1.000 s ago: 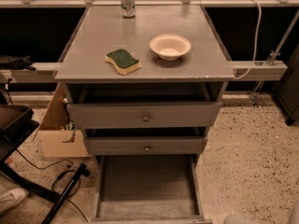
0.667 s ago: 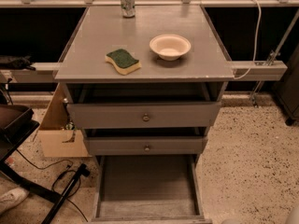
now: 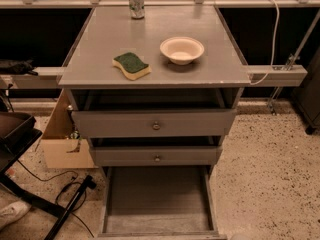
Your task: Close bottom drawer
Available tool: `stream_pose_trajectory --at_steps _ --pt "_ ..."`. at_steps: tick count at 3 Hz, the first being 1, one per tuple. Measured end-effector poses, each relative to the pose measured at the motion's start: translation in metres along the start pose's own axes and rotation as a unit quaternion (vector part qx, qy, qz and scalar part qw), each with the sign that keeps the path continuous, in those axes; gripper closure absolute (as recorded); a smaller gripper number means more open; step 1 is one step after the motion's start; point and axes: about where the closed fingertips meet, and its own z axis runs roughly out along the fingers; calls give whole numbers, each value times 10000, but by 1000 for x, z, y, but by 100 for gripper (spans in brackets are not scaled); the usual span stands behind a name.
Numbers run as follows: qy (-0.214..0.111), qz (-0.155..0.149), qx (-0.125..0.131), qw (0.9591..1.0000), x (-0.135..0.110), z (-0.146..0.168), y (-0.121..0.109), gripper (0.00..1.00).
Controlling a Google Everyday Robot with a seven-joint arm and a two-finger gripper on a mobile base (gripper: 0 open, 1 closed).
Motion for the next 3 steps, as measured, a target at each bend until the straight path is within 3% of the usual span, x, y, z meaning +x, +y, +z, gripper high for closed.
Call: stream_pose_trajectory --at_steps 1,3 --pt "-443 -198 -88 9988 -20 18 -13 100" --pt "-799 -532 -88 9953 -54 19 -36 100"
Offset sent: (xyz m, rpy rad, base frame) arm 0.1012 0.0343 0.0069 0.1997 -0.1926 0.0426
